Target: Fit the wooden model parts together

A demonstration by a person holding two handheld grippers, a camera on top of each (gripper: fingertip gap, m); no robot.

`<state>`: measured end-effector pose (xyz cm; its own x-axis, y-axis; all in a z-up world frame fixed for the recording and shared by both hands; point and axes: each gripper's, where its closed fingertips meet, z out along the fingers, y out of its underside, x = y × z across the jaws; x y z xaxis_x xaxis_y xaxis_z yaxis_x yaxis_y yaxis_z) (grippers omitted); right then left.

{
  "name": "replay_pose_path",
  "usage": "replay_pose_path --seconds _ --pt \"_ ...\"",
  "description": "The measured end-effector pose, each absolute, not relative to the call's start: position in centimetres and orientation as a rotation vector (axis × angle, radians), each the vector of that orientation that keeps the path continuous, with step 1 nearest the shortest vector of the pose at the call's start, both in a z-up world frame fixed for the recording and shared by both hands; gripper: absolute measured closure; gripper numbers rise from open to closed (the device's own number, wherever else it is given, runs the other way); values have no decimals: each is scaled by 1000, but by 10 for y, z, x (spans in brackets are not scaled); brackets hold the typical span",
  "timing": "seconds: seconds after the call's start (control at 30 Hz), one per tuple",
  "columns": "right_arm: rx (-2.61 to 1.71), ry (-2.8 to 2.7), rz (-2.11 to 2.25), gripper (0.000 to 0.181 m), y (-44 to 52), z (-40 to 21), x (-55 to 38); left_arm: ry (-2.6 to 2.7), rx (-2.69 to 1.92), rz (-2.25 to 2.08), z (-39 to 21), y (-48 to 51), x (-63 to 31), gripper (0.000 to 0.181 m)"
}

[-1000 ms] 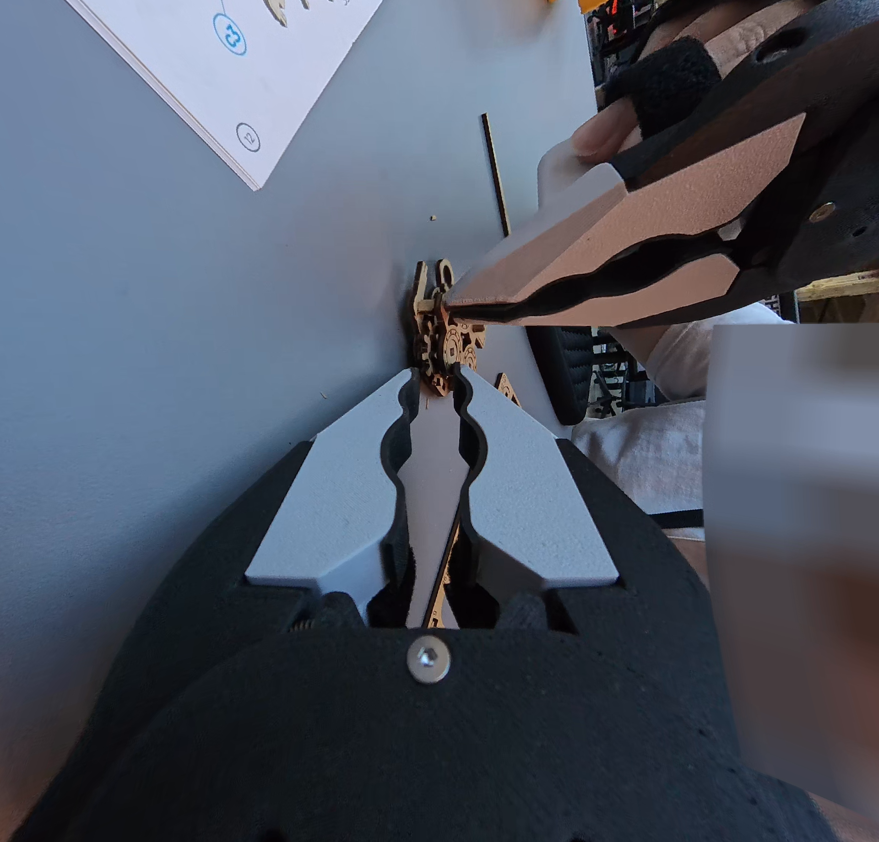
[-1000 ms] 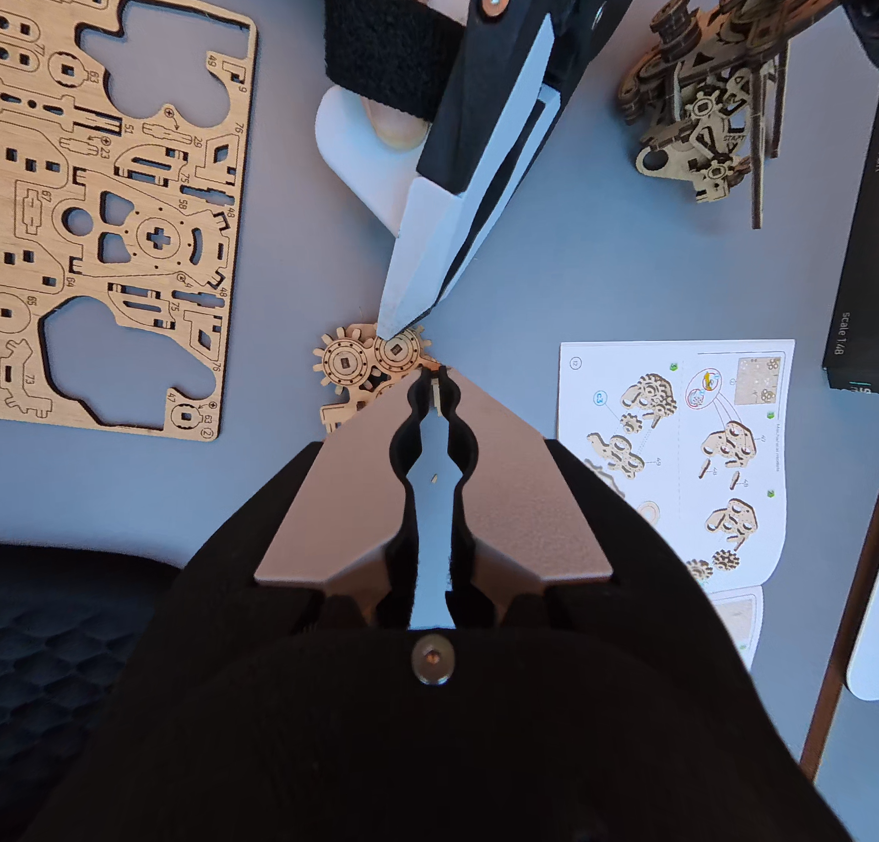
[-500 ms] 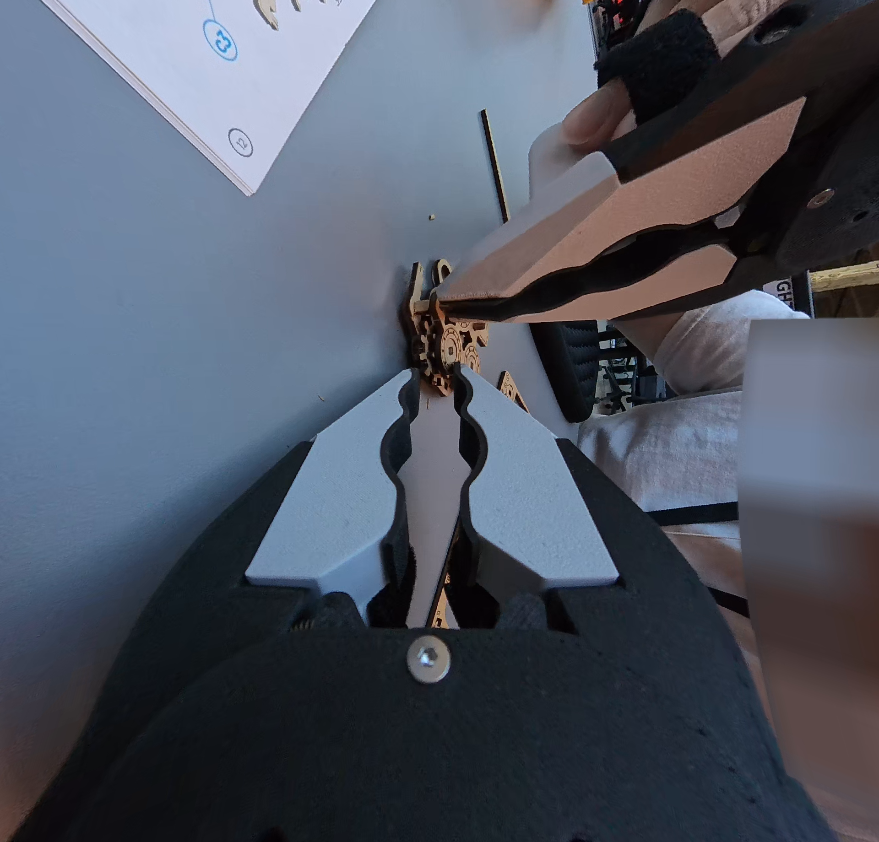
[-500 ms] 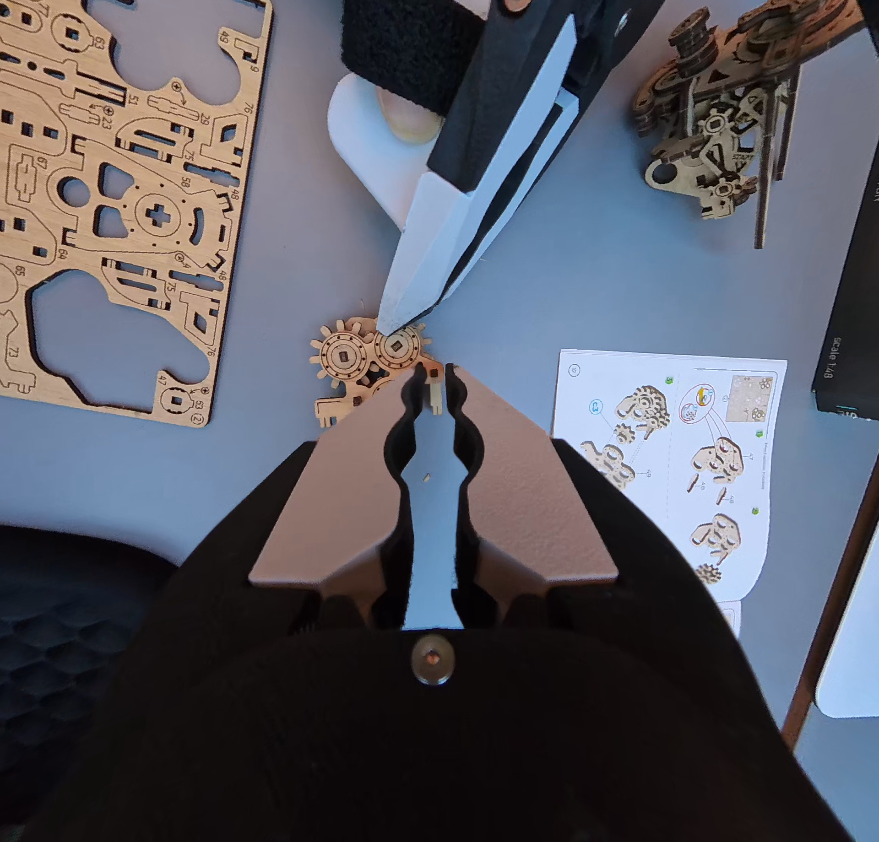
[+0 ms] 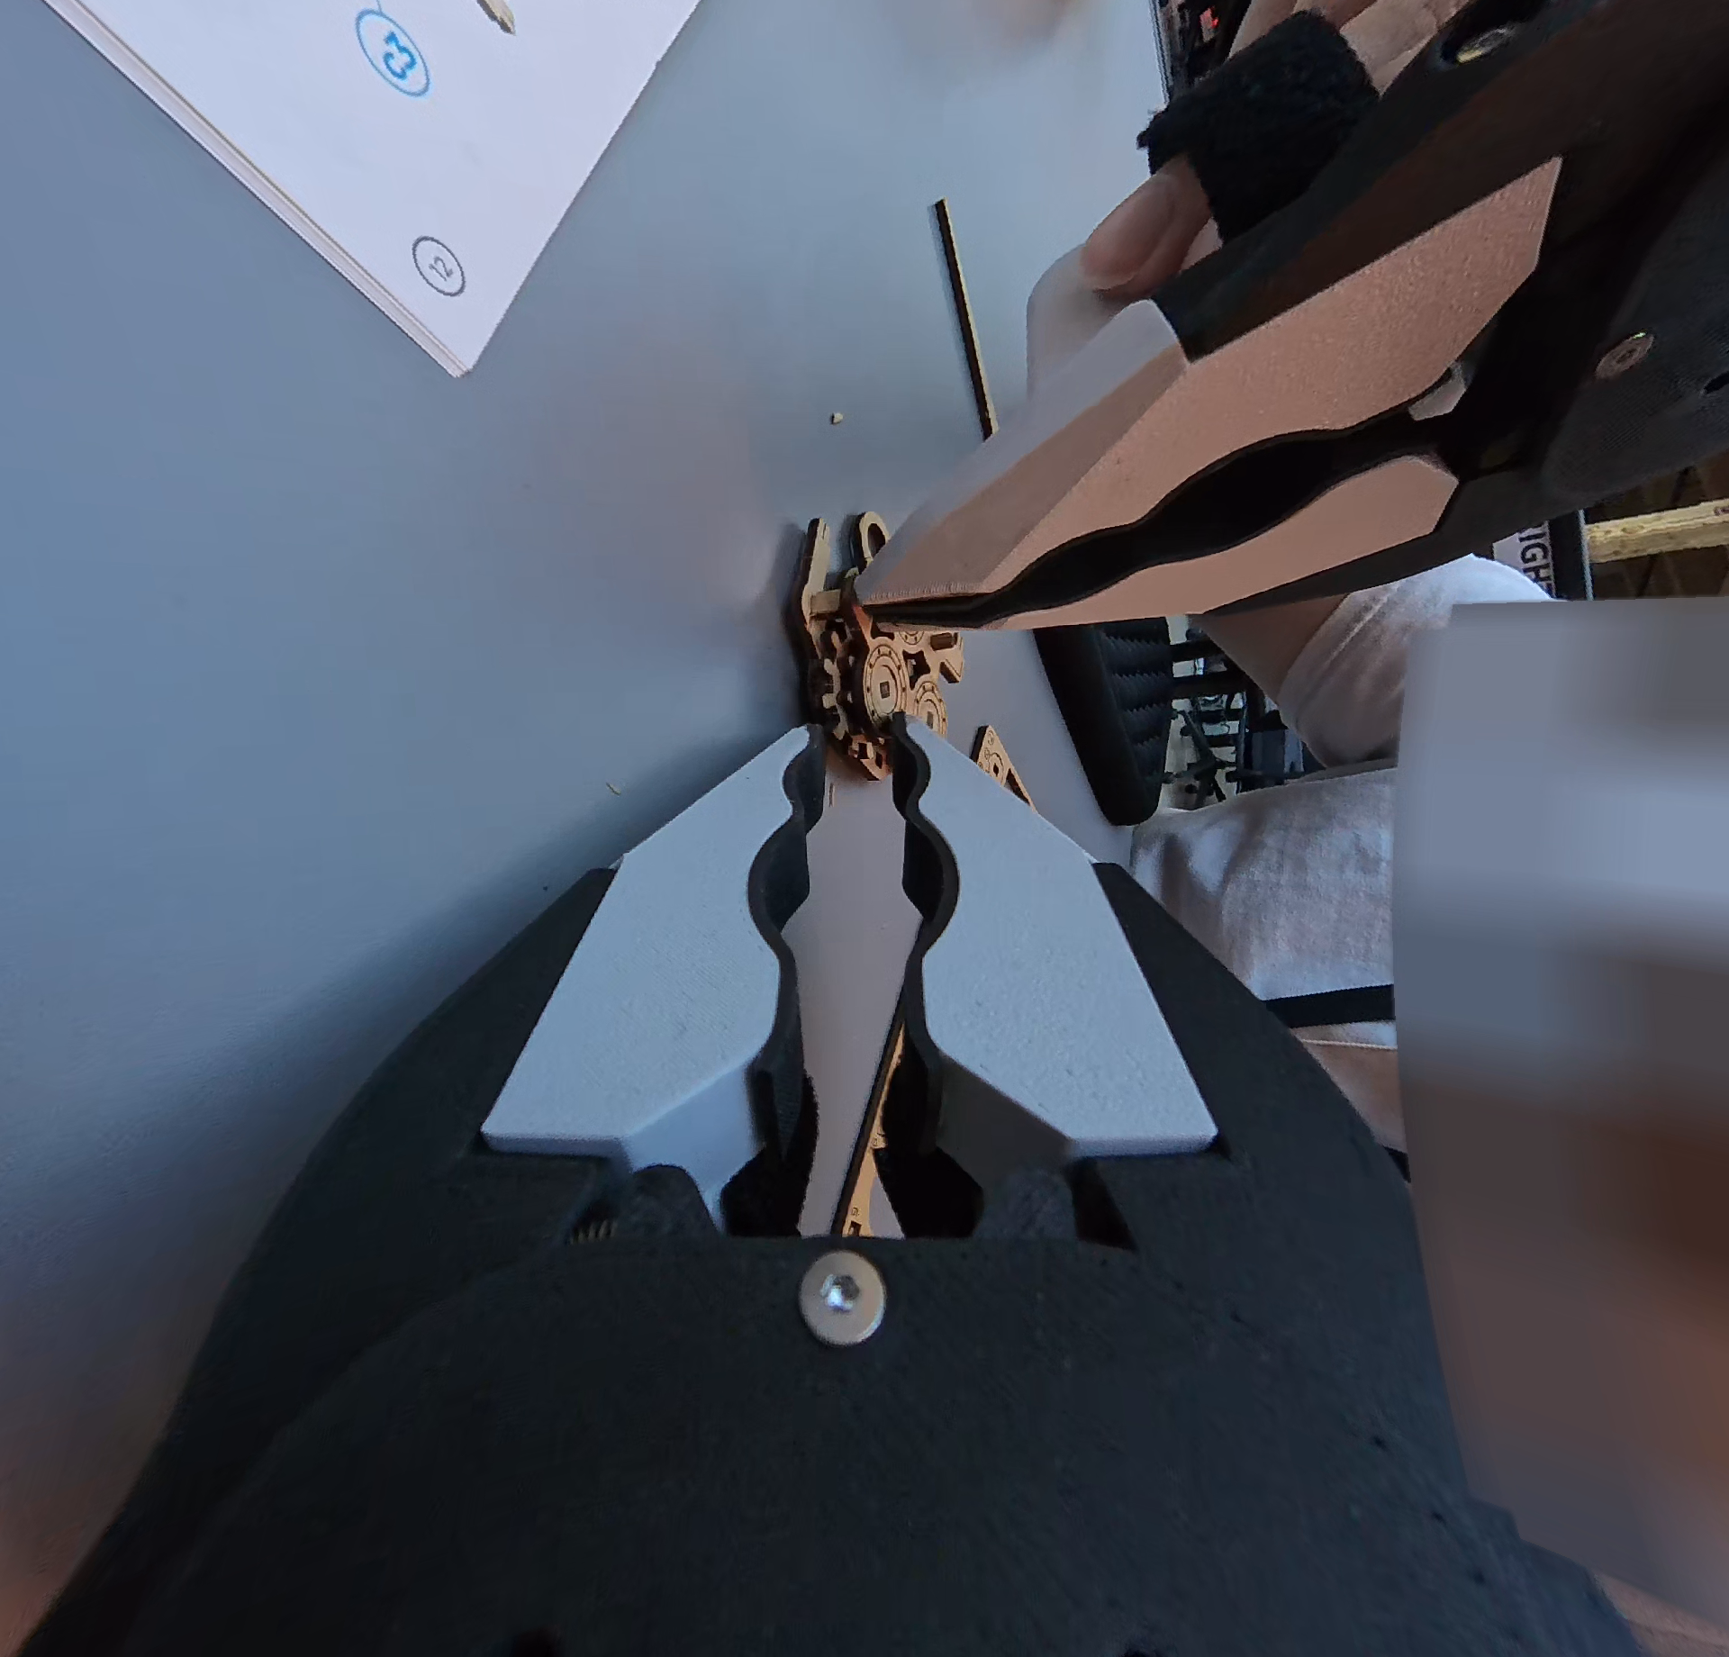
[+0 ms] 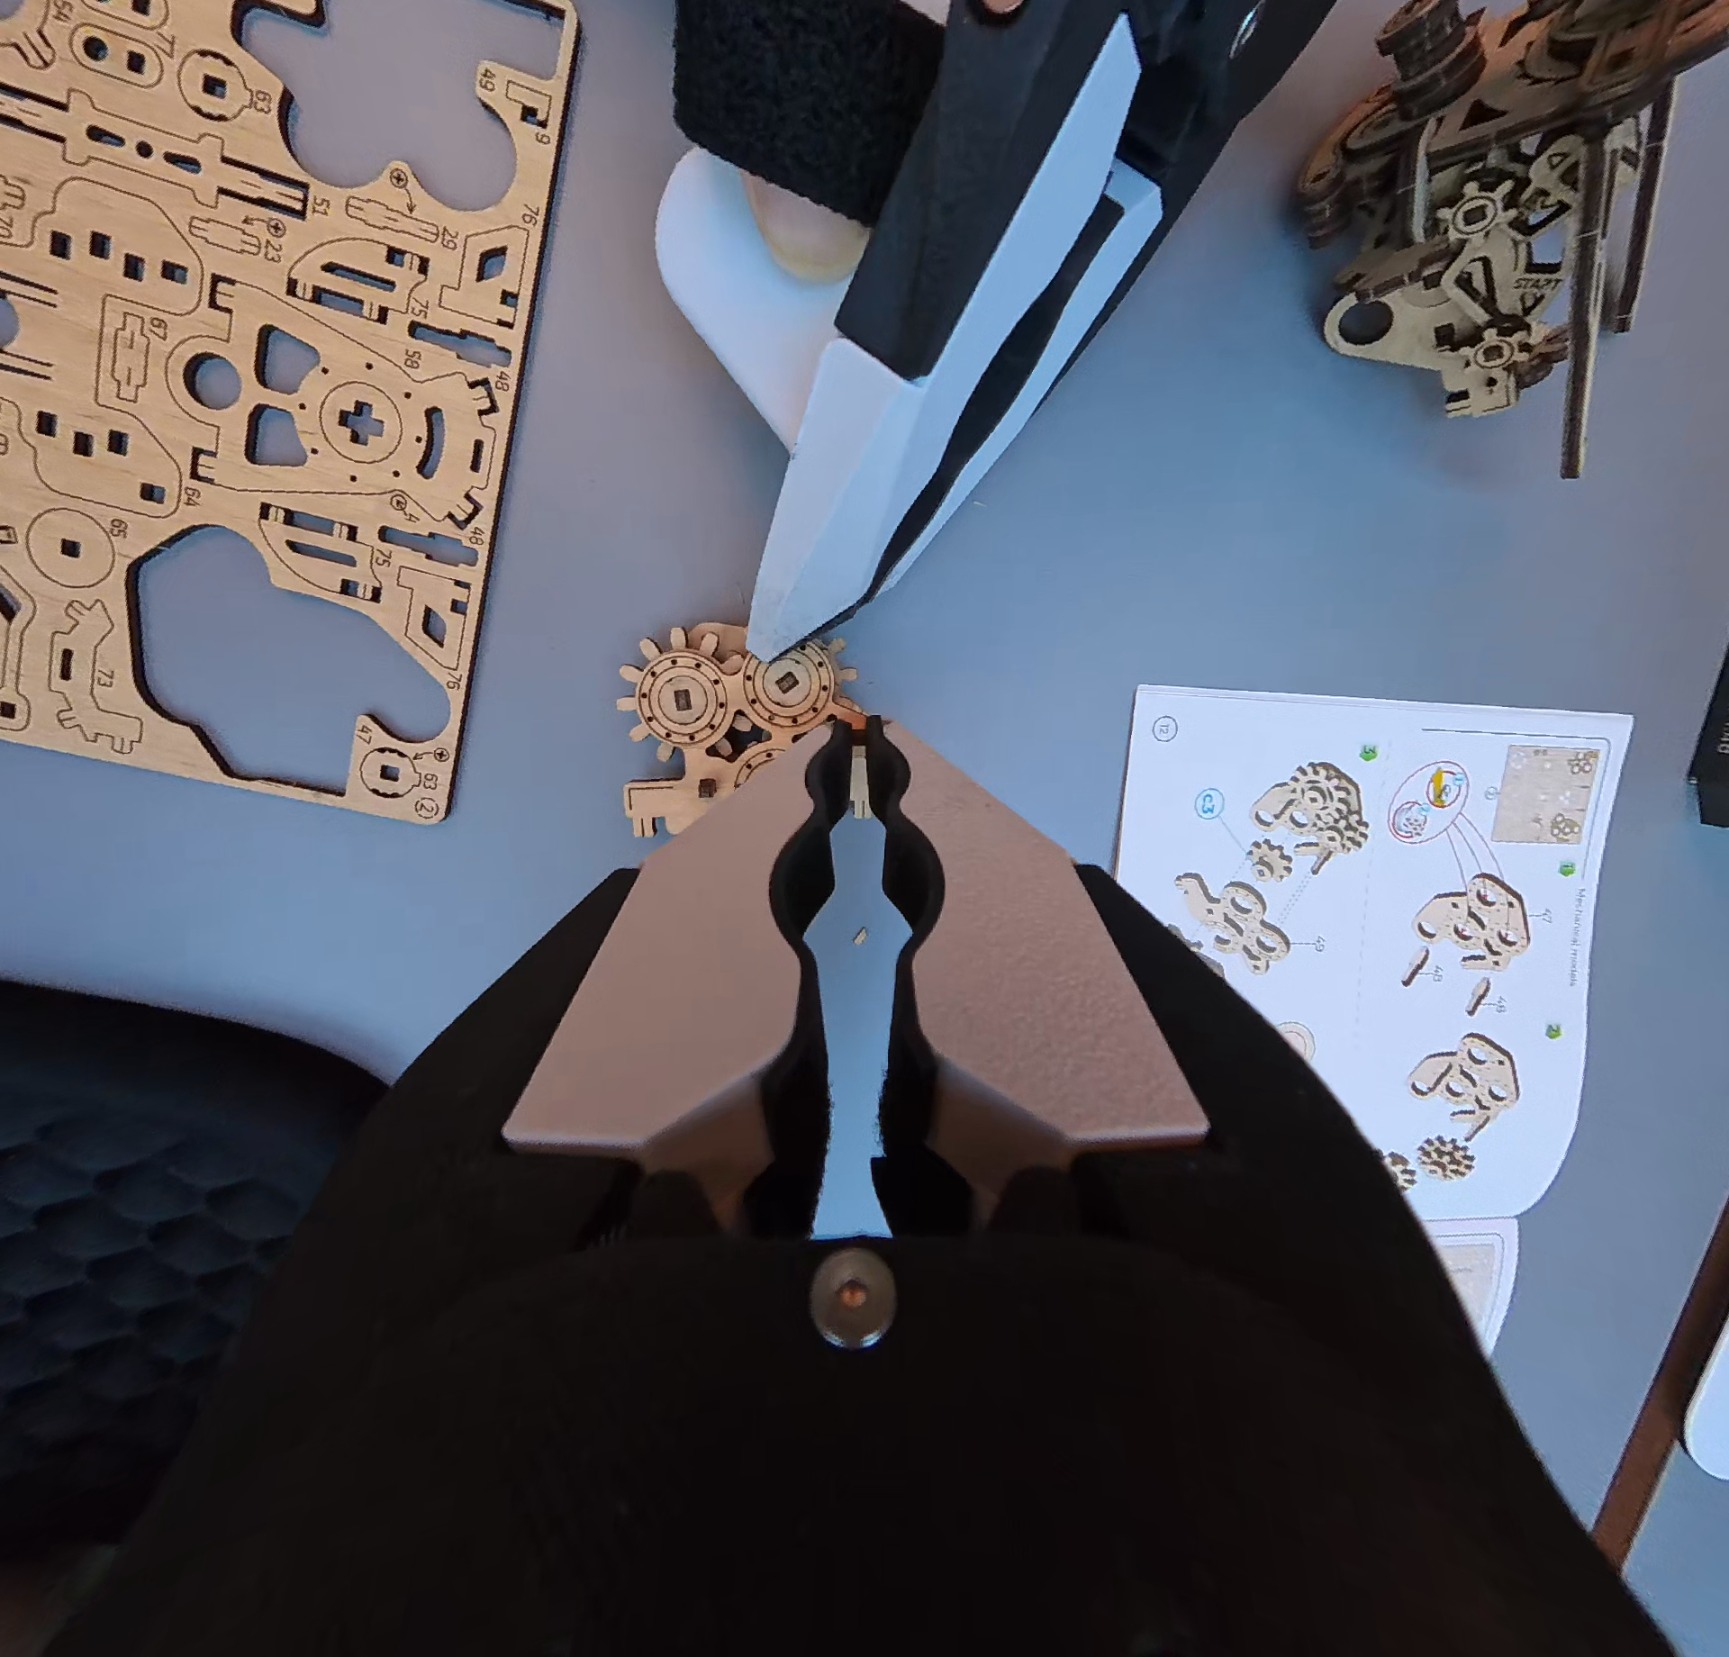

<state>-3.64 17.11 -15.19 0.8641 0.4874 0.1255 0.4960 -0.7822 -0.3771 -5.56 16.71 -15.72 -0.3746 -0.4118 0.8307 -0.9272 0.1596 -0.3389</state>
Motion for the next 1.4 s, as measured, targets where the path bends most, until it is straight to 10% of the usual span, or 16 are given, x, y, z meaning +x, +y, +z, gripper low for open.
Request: replay_pose_path --seconds 1.4 --pt "-2634 -656 -3 180 146 -130 -25 -1824 1238 1404 -122 184 -38 165"
